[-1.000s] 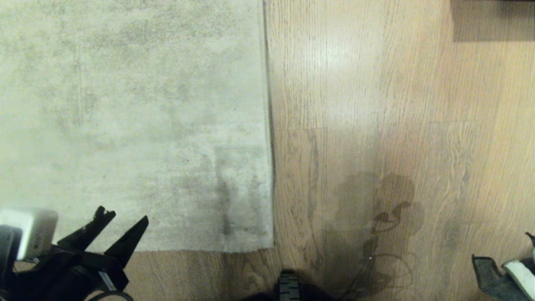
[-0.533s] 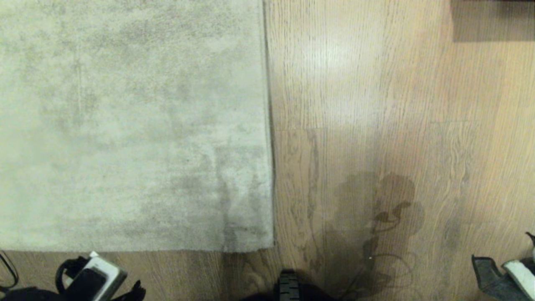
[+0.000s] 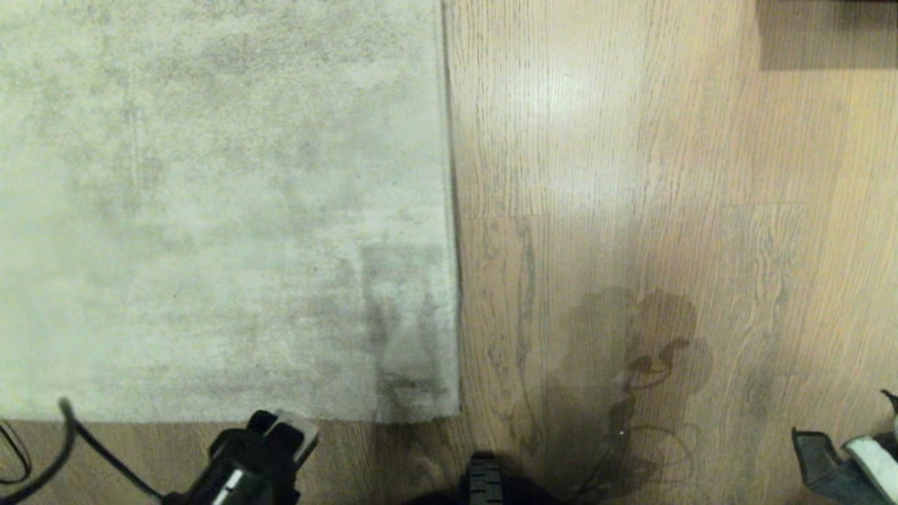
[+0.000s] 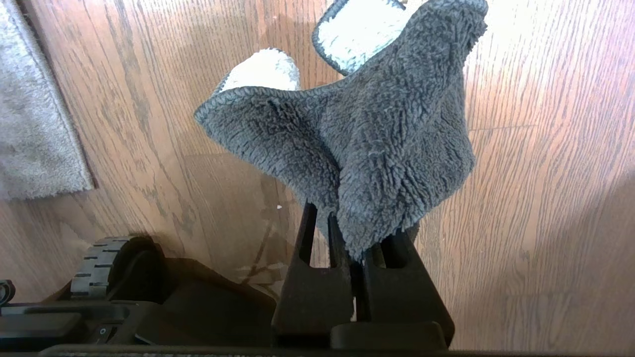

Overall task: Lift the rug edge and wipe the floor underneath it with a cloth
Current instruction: Lay down the carpet, then put down the rag

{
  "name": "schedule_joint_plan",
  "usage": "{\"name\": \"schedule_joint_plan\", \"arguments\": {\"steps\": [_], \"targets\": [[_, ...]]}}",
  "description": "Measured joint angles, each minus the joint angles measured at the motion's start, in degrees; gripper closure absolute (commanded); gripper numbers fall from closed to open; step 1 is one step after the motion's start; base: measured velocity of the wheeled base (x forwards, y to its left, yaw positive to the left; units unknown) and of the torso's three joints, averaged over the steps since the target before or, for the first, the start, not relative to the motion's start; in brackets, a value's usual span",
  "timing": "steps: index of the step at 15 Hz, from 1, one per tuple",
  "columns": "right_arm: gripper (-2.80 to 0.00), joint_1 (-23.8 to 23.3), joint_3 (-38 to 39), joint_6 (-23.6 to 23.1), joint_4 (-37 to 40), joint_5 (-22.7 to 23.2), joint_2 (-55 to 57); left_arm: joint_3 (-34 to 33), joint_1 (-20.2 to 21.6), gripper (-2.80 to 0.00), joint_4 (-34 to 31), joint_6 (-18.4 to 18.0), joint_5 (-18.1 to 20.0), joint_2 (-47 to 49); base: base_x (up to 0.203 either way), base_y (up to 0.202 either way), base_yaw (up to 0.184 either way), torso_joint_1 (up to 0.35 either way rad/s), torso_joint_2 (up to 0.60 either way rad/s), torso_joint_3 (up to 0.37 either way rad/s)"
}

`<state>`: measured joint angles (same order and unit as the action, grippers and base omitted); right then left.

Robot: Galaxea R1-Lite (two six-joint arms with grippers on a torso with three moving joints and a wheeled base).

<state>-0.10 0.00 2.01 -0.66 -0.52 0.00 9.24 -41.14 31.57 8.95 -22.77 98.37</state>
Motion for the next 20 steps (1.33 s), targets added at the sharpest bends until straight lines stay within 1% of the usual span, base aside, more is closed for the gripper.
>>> {"name": "schedule_joint_plan", "arguments": {"steps": [2,3,5,7,8,9,10,12,13,14,17,20], "targets": [[0.0,0.0,0.0,0.0,-0.02,0.0,0.0,3.99,0.08,0.0,9.01,-0.75,-0.03,11.29,0.0,0.0,0.0,0.0,0.0,0.0],[0.0,0.0,0.0,-0.01,-0.02,0.01,0.0,6.87,0.18,0.0,13.7,-1.67,-0.05,16.61,0.0,0.0,0.0,0.0,0.0,0.0],[0.0,0.0,0.0,0.0,0.0,0.01,0.0,13.51,0.59,0.0,21.89,-4.77,-0.14,24.88,0.0,0.0,0.0,0.0,0.0,0.0],[0.0,0.0,0.0,0.0,0.0,0.01,0.0,18.91,2.17,0.0,28.46,-10.28,-0.24,30.63,0.0,0.0,0.0,0.0,0.0,0.0],[0.0,0.0,0.0,-0.01,-0.02,0.0,0.0,20.66,3.27,0.0,30.38,-13.44,-0.21,32.28,0.0,0.0,0.0,0.0,0.0,0.0],[0.0,0.0,0.0,-0.01,-0.02,0.0,0.0,22.75,4.66,0.0,32.22,-17.41,-0.09,33.75,0.0,0.0,0.0,0.0,0.0,0.0],[0.0,0.0,0.0,-0.01,-0.02,0.0,0.0,24.89,5.85,0.0,33.48,-20.85,0.18,34.88,0.0,0.0,0.0,0.0,0.0,0.0],[0.0,0.0,0.0,0.0,-0.02,0.0,0.0,28.26,7.37,0.0,34.08,-26.16,1.13,36.16,0.0,0.0,0.0,0.0,0.0,0.0],[0.0,0.0,0.0,0.0,-0.05,0.0,0.0,29.14,7.8,0.0,34.0,-27.14,1.6,36.53,0.0,0.0,0.0,0.0,0.0,0.0],[0.0,0.0,0.0,0.0,0.0,0.01,0.0,29.53,7.93,0.0,34.02,-27.23,1.69,36.71,0.0,0.0,0.0,0.0,0.0,0.0],[0.0,0.0,0.0,-0.02,-0.02,0.0,0.0,30.06,7.23,0.0,33.75,-26.87,1.8,35.92,0.0,0.0,0.0,0.0,0.0,0.0],[0.0,0.0,0.0,0.0,-0.02,0.0,0.0,29.84,5.86,0.0,34.71,-25.63,1.72,31.02,0.0,0.0,0.0,0.0,0.0,0.0]]}}
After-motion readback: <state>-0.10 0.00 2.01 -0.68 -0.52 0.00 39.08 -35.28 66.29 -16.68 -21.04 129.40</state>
